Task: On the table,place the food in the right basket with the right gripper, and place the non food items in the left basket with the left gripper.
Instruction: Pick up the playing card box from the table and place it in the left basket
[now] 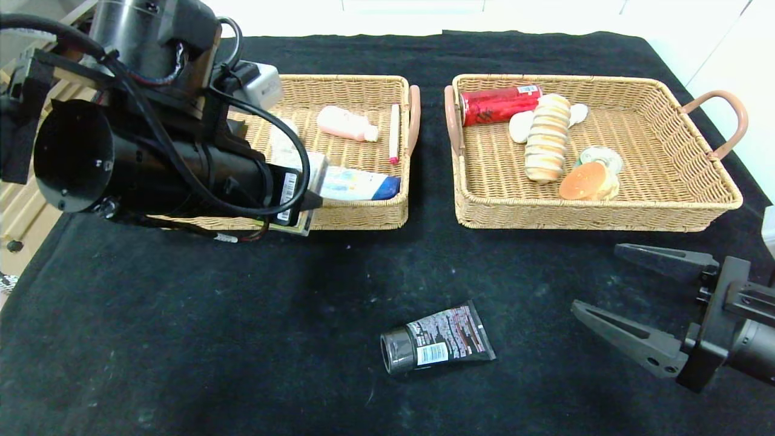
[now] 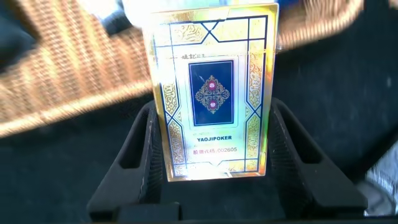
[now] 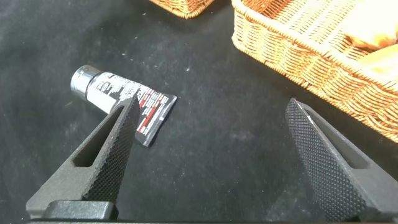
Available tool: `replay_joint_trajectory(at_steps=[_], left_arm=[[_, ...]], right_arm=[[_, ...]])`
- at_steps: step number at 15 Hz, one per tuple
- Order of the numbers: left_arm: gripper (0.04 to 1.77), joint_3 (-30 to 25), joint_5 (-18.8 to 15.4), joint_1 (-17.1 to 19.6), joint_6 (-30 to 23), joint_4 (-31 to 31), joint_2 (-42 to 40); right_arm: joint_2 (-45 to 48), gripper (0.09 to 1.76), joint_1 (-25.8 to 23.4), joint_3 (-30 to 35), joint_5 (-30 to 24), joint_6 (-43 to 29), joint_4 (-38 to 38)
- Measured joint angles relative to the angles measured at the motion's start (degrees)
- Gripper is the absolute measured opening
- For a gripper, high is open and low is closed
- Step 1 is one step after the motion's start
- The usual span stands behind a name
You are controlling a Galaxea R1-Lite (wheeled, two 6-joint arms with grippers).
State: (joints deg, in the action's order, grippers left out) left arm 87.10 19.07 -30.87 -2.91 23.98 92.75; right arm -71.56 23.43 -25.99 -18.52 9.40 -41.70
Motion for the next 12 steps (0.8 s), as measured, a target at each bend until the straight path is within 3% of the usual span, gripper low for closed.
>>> replay_joint_trajectory(at_steps=[8, 12], left_arm=[[1.02, 15.6, 0.7, 2.9, 1.1, 0.1, 9.1], [1.02, 20.5, 0.9, 3.9, 2.0, -0.6, 13.5]], right_arm=[[0.1, 1.71, -0.1, -0.1, 0.1, 0.0, 0.0], [0.1, 1.71, -0.1, -0.1, 0.1, 0.0, 0.0]])
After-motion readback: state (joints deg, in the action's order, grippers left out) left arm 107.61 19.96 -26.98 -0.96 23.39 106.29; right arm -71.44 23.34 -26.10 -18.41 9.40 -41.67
